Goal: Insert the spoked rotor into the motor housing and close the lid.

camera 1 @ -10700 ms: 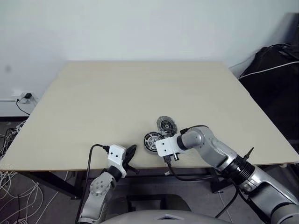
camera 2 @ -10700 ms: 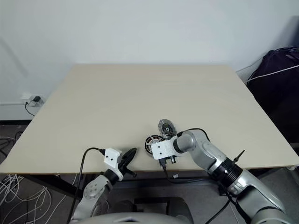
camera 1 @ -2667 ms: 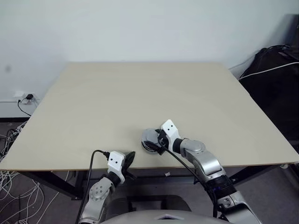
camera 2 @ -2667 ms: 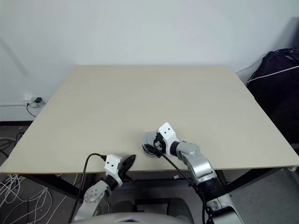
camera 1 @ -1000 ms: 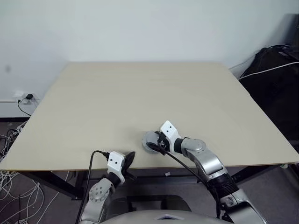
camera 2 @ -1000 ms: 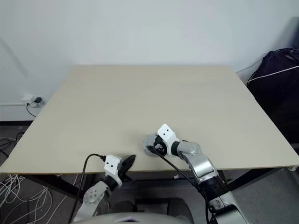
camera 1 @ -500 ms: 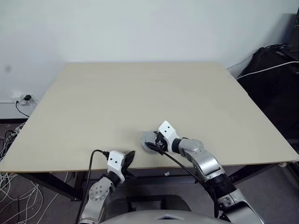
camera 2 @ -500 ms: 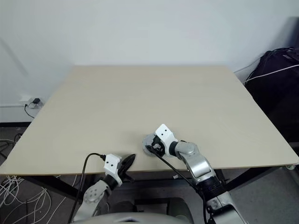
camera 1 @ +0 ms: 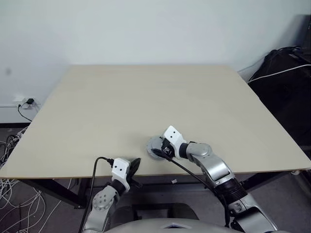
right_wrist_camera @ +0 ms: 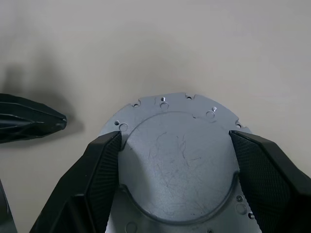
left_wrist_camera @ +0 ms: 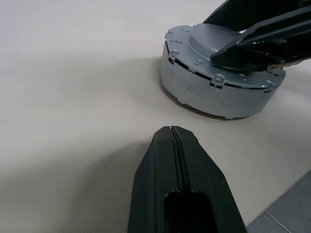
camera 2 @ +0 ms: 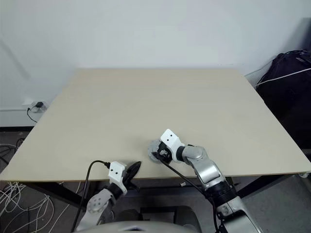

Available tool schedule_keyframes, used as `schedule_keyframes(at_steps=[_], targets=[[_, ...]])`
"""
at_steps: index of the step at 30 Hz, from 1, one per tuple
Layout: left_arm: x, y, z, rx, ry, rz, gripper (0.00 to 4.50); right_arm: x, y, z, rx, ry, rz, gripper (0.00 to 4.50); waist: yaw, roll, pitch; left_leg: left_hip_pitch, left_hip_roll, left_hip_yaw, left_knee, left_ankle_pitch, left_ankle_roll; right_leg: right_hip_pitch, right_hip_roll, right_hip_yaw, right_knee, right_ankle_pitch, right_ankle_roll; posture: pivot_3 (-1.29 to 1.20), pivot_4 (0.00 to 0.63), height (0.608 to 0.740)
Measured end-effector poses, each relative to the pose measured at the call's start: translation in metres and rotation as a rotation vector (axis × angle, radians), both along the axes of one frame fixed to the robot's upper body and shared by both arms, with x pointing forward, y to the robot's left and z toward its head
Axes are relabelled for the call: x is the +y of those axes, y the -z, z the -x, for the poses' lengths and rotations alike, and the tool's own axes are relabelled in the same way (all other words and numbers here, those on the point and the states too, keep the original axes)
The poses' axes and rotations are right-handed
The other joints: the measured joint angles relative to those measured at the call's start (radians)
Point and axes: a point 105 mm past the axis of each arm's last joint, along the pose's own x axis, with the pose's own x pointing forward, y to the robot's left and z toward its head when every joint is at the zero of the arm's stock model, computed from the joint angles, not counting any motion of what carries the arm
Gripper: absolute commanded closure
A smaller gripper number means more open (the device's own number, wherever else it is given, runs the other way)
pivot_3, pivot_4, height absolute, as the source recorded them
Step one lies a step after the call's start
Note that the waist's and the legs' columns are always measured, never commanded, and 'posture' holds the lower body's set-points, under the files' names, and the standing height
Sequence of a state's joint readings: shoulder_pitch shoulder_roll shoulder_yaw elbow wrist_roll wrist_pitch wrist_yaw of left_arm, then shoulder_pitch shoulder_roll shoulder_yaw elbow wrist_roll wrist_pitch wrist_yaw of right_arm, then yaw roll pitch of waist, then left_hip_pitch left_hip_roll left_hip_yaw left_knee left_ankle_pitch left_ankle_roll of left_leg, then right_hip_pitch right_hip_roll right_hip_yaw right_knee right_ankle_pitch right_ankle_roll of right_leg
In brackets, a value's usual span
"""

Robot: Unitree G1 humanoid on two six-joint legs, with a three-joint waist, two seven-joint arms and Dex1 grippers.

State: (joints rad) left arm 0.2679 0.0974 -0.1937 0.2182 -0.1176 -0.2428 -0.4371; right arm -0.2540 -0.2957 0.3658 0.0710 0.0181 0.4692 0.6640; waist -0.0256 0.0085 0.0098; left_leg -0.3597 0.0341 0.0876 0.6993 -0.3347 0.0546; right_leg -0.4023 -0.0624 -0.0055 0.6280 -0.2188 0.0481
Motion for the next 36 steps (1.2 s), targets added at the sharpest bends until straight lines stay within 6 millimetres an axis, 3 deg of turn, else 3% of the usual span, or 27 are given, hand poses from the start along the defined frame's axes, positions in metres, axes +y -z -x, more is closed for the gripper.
schedule_keyframes(at_steps=[24,30,36], targets=[[-0.001,-0.003,-0.003,-0.013,0.005,0.000,4.50,0.005,0.003,-0.003,0.049,0.021,0.045,1.24,-0.002,-0.001,-0.009,0.001,0.001,0.001,0.000,0.000,0.000,-0.004,0.000,0.000,0.000,0.000,0.000,0.00,0.000,0.740],[0.002,-0.009,-0.016,-0.054,0.018,-0.027,4.50,0.007,0.003,-0.003,0.045,0.018,0.052,1.24,-0.002,-0.001,-0.010,0.001,0.002,0.001,0.000,0.000,-0.001,-0.004,0.000,0.000,0.001,0.001,-0.001,0.00,0.000,0.740],[0.009,-0.023,-0.044,-0.080,0.067,-0.084,4.50,0.009,0.003,-0.003,0.041,0.015,0.056,1.24,-0.006,-0.002,-0.011,0.001,0.001,0.001,0.000,0.001,-0.002,-0.003,0.001,-0.001,0.001,0.001,-0.002,0.00,0.000,0.740]])
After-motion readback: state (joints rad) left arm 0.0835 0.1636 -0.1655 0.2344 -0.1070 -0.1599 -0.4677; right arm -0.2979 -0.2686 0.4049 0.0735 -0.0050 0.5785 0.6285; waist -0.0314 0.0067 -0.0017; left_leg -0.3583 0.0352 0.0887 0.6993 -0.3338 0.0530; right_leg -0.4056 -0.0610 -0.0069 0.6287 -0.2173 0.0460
